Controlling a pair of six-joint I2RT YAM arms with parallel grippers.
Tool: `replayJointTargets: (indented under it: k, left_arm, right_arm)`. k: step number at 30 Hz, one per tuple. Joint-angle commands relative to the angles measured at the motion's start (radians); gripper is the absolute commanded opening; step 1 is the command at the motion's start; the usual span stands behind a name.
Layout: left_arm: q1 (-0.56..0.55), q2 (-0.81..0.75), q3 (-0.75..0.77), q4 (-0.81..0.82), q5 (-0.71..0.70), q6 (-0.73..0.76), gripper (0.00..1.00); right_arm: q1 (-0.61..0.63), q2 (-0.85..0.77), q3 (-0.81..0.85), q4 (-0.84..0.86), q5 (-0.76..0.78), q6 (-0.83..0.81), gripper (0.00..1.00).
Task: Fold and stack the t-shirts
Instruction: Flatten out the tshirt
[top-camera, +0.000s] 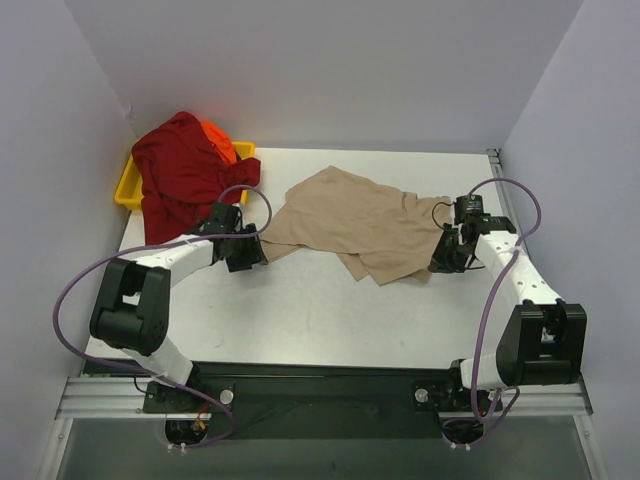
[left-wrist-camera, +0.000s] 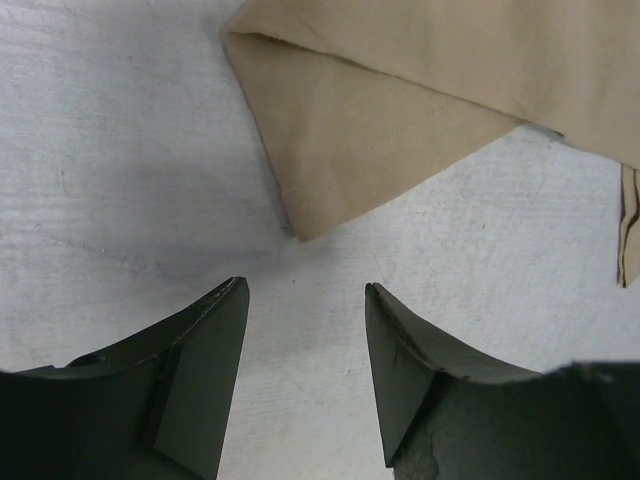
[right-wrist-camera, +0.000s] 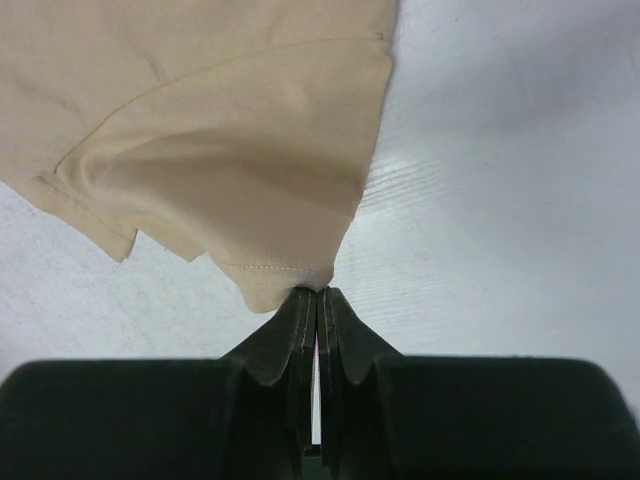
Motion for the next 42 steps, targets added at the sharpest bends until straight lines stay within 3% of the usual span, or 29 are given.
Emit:
replayJointTargets:
  k: [1,18,19,22,23,30,35,42]
  left_arm:
    - [-0.005,0.049,0.019,0.079,0.001,-0.034,0.60]
    - [-0.014,0.138,0.036,0.105,-0.058,-0.033,0.39]
    - [-0.018,0.150,0.032,0.111,-0.058,-0.031,0.36]
    - [-0.022,0.182,0.042,0.120,-0.065,-0.015,0.13]
    - [-0.022,0.188,0.048,0.119,-0.079,0.002,0.00]
    - [-0.020,0.152,0.179,-0.039,-0.274,0.142,0.00]
    - [-0.018,0.057,0.263,-0.125,-0.461,0.244,0.00]
    - [-0.005,-0.077,0.301,-0.179,-0.578,0.297,0.00]
  right_arm:
    - [-0.001,-0.010,0.017,-0.051,0.011,-0.007,0.00]
    - [-0.002,-0.025,0.037,-0.055,0.007,0.008,0.00]
    - [-0.002,-0.028,0.041,-0.055,0.007,0.011,0.00]
    - [-0.005,-0.031,0.061,-0.058,0.005,0.011,0.00]
    - [-0.007,-0.031,0.069,-0.061,0.004,0.011,0.00]
    - [-0.081,-0.043,0.236,-0.116,-0.032,0.011,0.00]
    - [-0.174,-0.051,0.443,-0.160,-0.056,0.014,0.00]
    - [-0.286,-0.102,0.652,-0.196,-0.088,0.026,0.00]
